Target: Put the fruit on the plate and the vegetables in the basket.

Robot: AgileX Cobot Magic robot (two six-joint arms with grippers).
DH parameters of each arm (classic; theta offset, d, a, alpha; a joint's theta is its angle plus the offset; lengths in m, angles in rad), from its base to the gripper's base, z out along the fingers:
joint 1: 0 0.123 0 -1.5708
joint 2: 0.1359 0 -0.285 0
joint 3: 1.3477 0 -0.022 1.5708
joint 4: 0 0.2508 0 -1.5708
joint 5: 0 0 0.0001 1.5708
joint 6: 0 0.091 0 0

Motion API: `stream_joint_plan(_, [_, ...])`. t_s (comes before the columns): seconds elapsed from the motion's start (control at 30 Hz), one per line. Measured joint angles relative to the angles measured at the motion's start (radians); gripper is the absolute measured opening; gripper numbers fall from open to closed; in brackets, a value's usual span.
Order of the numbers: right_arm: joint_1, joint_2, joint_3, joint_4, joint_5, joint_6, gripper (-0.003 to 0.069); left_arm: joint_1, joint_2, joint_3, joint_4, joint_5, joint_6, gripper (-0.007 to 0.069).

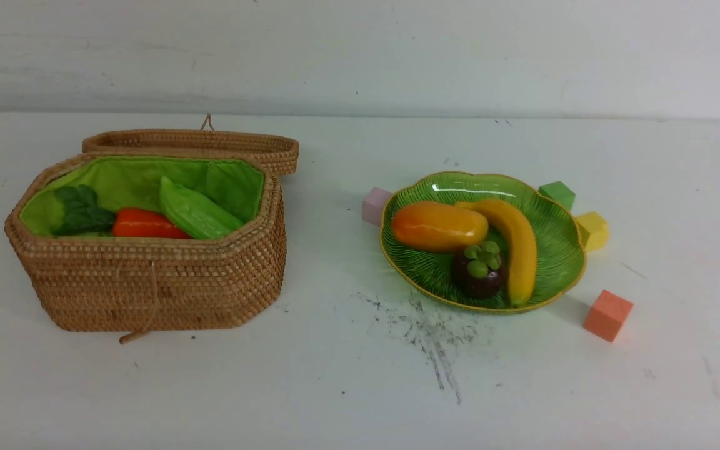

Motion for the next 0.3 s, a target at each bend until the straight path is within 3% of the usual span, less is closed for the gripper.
stream_joint_plan(0.3, [0.0, 0.0, 0.0, 0.0, 0.0, 0.0, 0.012, 0.0, 0.0, 0.0, 0.0, 0.0, 0.0, -0.0003])
